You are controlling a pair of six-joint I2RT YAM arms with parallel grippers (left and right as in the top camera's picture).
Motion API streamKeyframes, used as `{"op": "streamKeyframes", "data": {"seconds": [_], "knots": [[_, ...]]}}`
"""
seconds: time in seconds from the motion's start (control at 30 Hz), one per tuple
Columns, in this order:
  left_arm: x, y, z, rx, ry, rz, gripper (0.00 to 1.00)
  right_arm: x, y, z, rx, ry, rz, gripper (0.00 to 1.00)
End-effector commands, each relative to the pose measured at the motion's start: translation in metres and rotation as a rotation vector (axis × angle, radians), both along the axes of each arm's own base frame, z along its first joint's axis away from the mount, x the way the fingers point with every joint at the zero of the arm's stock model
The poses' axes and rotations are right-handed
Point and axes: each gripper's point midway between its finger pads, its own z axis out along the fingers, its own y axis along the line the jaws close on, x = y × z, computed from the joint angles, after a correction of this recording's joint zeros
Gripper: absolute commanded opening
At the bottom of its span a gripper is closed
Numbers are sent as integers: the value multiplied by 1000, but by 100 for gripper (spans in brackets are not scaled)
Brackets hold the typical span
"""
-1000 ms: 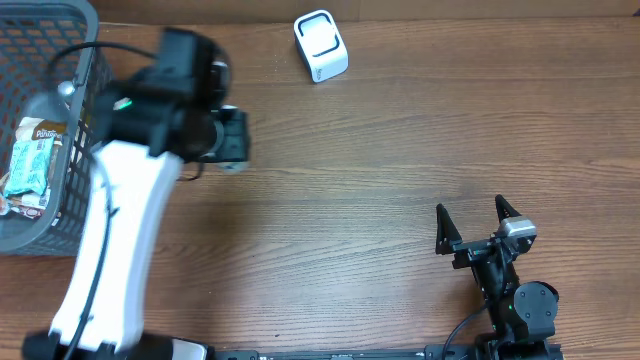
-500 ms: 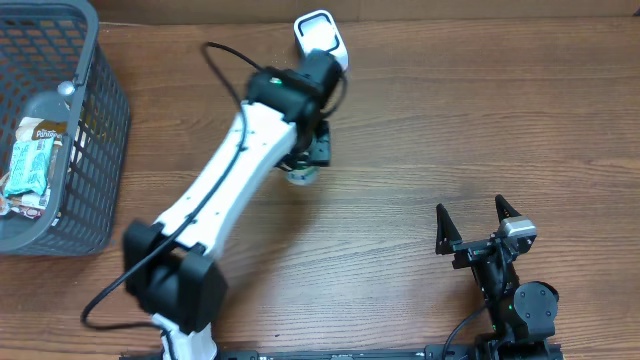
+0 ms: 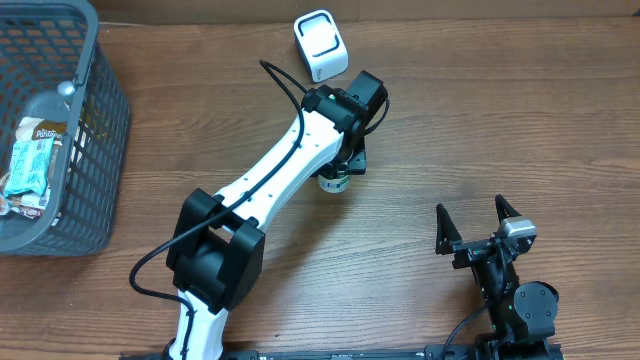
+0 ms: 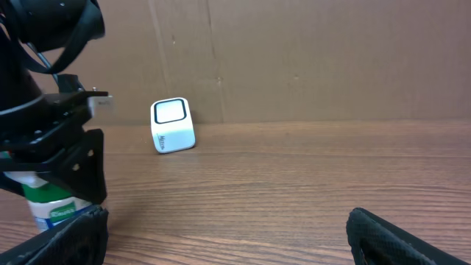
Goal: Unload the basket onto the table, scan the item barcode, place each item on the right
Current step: 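Lift the tissue pack out and carry it toward the white scanner, then hold the tissue pack in front of the scanner, then lower it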
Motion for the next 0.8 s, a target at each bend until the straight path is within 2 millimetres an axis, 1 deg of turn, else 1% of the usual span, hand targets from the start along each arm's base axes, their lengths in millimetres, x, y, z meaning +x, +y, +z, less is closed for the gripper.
{"op": "streamKeyframes", "data": {"seconds": [0.0, 0.2, 0.37, 0.5, 0.6, 0.77], "knots": [[5, -10, -3, -27, -1, 19, 8, 0, -2, -2, 7, -2, -12, 100], [8, -22, -14, -41, -10, 5, 8, 0, -2, -2, 7, -2, -12, 100], [9, -38, -17, -61, -37, -22, 9, 0, -2, -2, 7, -2, -12, 100], [8, -50, -16, -66, -64, -48, 12, 0, -2, -2, 7, -2, -12, 100], [6, -54, -16, -49, -85, -63, 12, 0, -2, -2, 7, -2, -12, 100], [-1, -62, -24, -23, -84, -88, 13, 0, -2, -2, 7, -2, -12, 100]]}}
